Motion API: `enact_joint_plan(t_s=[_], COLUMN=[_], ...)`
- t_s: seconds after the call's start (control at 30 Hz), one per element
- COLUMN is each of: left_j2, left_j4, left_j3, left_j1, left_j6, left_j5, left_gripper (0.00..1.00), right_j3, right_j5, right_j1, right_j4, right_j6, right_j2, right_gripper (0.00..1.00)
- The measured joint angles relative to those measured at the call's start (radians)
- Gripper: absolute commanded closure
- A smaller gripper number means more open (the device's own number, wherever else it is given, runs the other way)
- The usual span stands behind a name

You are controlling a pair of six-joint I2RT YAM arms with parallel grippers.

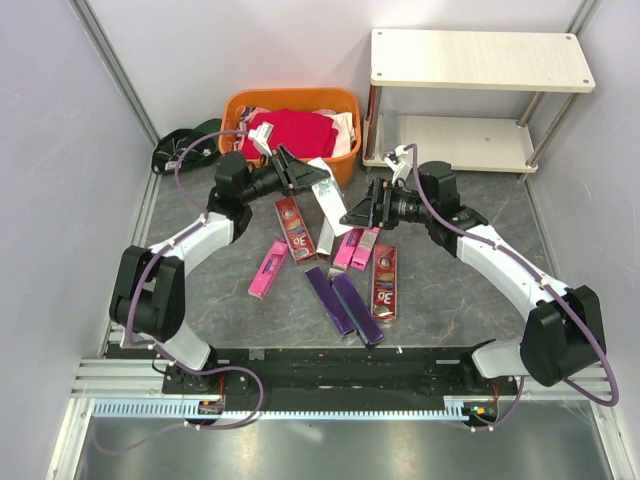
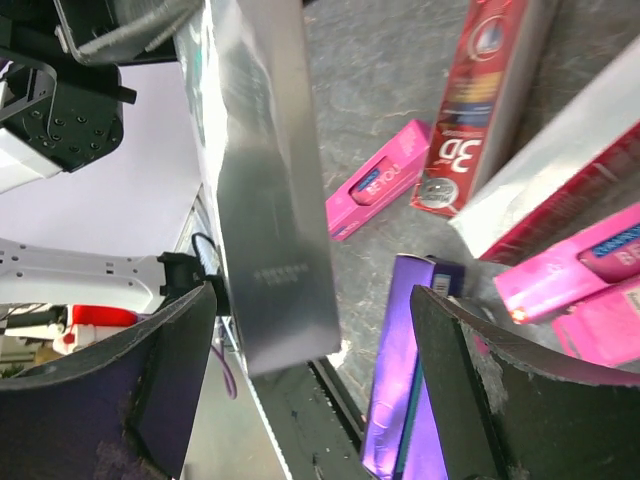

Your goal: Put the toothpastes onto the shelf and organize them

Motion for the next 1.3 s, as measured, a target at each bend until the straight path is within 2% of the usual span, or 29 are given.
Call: enact_joint_plan(t_s=[0.17, 0.27, 0.3, 0.47, 0.6, 0.73, 0.77, 0.83, 0.87, 0.93, 0.97, 1.17, 1.3], left_j2=[0.051, 0.068, 0.073, 0.082, 0.087, 0.094, 0.094, 0.094, 0.094, 0.094, 0.093, 0.088, 0.064], left_j4=[0.035, 0.058, 0.063, 0.085, 0.115, 0.145, 0.148, 0.160, 0.163, 0.163, 0.163, 0.097, -0.034], left_j3=[0.039, 0.043, 0.043, 0.045, 0.047, 0.046, 0.045, 0.038, 0.035, 0.027, 0.022, 0.005, 0.000], left_j1=[0.004, 0.004, 0.004, 0.004, 0.004, 0.002, 0.000, 0.000, 0.000, 0.000, 0.000, 0.014, 0.036], left_j6=[-0.034, -0.045, -0.050, -0.071, -0.087, -0.109, -0.110, -0.113, -0.115, -0.112, -0.113, -0.074, 0.011], left_j5=[0.008, 0.020, 0.021, 0.023, 0.031, 0.035, 0.035, 0.035, 0.035, 0.035, 0.035, 0.035, 0.021], left_gripper=[0.76, 0.76, 0.76, 0.76, 0.71, 0.53, 0.43, 0.35, 0.26, 0.16, 0.01, 0.00, 0.00], right_j3=[-0.026, -0.044, -0.046, -0.053, -0.080, -0.098, -0.100, -0.105, -0.107, -0.110, -0.111, -0.110, -0.109], right_j5=[-0.012, -0.024, -0.027, -0.050, -0.052, -0.041, -0.037, -0.031, -0.025, -0.011, -0.003, 0.033, 0.055], right_j1=[-0.027, -0.027, -0.027, -0.023, -0.023, -0.023, -0.023, -0.022, -0.022, -0.022, -0.022, -0.025, -0.042], right_j4=[0.014, 0.044, 0.055, 0.119, 0.169, 0.179, 0.178, 0.177, 0.177, 0.172, 0.167, 0.162, 0.141], right_j6=[0.000, 0.015, 0.026, 0.063, 0.089, 0.101, 0.102, 0.105, 0.107, 0.113, 0.119, 0.137, 0.147], right_j2=[0.000, 0.001, 0.002, 0.003, -0.013, -0.039, -0.044, -0.051, -0.053, -0.054, -0.053, -0.015, 0.016], right_gripper=[0.19, 0.28, 0.39, 0.47, 0.64, 0.72, 0.74, 0.78, 0.80, 0.82, 0.83, 0.86, 0.87])
